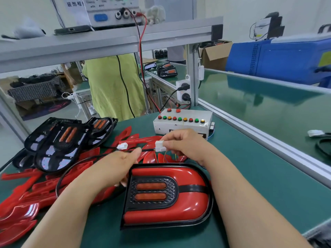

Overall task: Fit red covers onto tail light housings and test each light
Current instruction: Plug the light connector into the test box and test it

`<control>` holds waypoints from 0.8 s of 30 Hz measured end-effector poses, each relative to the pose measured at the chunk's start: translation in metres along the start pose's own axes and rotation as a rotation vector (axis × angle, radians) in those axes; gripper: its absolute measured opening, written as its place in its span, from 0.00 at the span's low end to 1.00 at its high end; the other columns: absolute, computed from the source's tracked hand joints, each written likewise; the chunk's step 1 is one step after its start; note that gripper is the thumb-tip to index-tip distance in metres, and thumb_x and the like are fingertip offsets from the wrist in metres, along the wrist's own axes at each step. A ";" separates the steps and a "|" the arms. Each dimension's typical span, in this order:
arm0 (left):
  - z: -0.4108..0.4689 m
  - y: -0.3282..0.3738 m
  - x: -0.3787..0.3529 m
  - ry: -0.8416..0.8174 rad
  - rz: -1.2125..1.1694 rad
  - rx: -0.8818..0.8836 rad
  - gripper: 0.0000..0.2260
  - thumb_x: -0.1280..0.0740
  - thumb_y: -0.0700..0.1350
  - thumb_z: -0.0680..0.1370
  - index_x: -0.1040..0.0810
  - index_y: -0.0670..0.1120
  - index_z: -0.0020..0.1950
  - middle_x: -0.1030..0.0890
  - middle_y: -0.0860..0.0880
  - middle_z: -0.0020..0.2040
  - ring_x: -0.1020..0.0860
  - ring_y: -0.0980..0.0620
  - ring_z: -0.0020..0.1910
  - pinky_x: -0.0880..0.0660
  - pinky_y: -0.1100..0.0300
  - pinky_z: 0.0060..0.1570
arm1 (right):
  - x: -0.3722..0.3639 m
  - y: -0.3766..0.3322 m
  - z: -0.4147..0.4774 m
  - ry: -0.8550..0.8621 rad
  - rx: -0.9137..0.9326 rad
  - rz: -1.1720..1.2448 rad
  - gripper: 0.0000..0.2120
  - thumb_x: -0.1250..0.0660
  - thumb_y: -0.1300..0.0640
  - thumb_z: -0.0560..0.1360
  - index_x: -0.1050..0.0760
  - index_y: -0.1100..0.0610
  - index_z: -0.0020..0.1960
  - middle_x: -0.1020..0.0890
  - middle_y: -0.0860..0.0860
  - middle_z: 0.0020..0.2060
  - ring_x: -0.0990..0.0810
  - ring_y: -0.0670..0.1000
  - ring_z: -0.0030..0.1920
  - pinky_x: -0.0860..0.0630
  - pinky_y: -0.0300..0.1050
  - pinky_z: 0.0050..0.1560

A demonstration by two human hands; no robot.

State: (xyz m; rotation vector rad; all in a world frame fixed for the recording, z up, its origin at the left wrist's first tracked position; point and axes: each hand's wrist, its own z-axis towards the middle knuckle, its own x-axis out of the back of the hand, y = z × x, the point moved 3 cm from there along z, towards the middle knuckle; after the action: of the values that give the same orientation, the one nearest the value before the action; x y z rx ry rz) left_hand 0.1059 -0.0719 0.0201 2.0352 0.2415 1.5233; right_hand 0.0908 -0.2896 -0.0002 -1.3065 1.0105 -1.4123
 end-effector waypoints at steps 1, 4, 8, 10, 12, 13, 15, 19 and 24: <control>-0.003 -0.001 -0.004 -0.064 -0.044 0.030 0.29 0.49 0.68 0.78 0.16 0.49 0.45 0.15 0.53 0.36 0.19 0.54 0.31 0.23 0.63 0.32 | -0.001 0.001 0.001 0.000 0.001 0.022 0.04 0.29 0.59 0.76 0.17 0.51 0.47 0.18 0.43 0.31 0.23 0.39 0.31 0.26 0.32 0.34; -0.008 -0.002 -0.010 -0.153 -0.201 0.021 0.31 0.47 0.73 0.72 0.15 0.52 0.41 0.15 0.53 0.36 0.21 0.52 0.33 0.25 0.61 0.35 | -0.002 0.001 0.001 0.021 -0.006 0.099 0.05 0.30 0.60 0.77 0.18 0.51 0.47 0.17 0.46 0.33 0.23 0.40 0.31 0.25 0.33 0.34; -0.010 0.001 -0.016 -0.225 -0.541 -0.034 0.29 0.37 0.68 0.74 0.16 0.44 0.53 0.15 0.38 0.52 0.19 0.33 0.55 0.27 0.37 0.63 | 0.001 0.002 0.002 0.063 -0.040 0.278 0.10 0.35 0.64 0.79 0.19 0.50 0.52 0.16 0.48 0.33 0.22 0.41 0.30 0.25 0.34 0.32; -0.010 -0.001 -0.015 -0.223 -0.672 -0.020 0.27 0.33 0.64 0.74 0.16 0.40 0.55 0.17 0.35 0.55 0.20 0.31 0.56 0.27 0.34 0.61 | 0.002 0.001 0.003 0.058 -0.055 0.381 0.12 0.37 0.66 0.80 0.20 0.52 0.54 0.16 0.49 0.34 0.21 0.42 0.30 0.24 0.34 0.31; -0.007 -0.001 -0.011 -0.210 -0.902 0.025 0.21 0.33 0.59 0.74 0.14 0.42 0.51 0.16 0.36 0.53 0.16 0.37 0.50 0.18 0.43 0.48 | 0.005 0.000 0.004 0.051 -0.064 0.509 0.11 0.38 0.66 0.80 0.21 0.54 0.56 0.16 0.51 0.35 0.20 0.44 0.32 0.22 0.36 0.34; -0.005 -0.001 -0.007 -0.174 -1.036 0.039 0.18 0.34 0.57 0.74 0.13 0.44 0.46 0.15 0.37 0.50 0.15 0.40 0.46 0.17 0.49 0.40 | 0.005 -0.001 0.005 0.050 -0.066 0.589 0.10 0.38 0.66 0.80 0.21 0.57 0.57 0.15 0.53 0.37 0.18 0.47 0.35 0.20 0.39 0.38; 0.002 -0.006 0.003 -0.058 -1.228 0.046 0.20 0.36 0.57 0.75 0.12 0.44 0.38 0.14 0.40 0.42 0.14 0.46 0.37 0.19 0.54 0.30 | 0.002 -0.004 0.007 0.042 -0.059 0.760 0.12 0.36 0.64 0.78 0.23 0.61 0.61 0.16 0.56 0.44 0.18 0.53 0.41 0.19 0.46 0.47; 0.013 -0.011 0.010 0.087 -1.435 0.029 0.28 0.45 0.61 0.81 0.13 0.43 0.44 0.14 0.42 0.43 0.14 0.47 0.37 0.19 0.51 0.31 | -0.014 -0.005 0.010 0.000 -0.098 0.923 0.17 0.43 0.46 0.83 0.26 0.54 0.64 0.16 0.54 0.50 0.15 0.49 0.46 0.21 0.48 0.51; 0.018 -0.005 -0.006 0.289 -1.384 0.043 0.22 0.45 0.61 0.82 0.20 0.47 0.46 0.15 0.49 0.35 0.18 0.56 0.29 0.23 0.64 0.26 | -0.032 -0.013 0.007 -0.135 0.012 0.874 0.36 0.40 0.28 0.69 0.22 0.55 0.61 0.18 0.53 0.54 0.19 0.52 0.53 0.26 0.55 0.59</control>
State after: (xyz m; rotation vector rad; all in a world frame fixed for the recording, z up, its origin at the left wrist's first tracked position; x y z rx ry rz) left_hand 0.1219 -0.0768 0.0093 1.0677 1.4249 0.8247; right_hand 0.0964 -0.2553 0.0062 -0.7628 1.2573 -0.6492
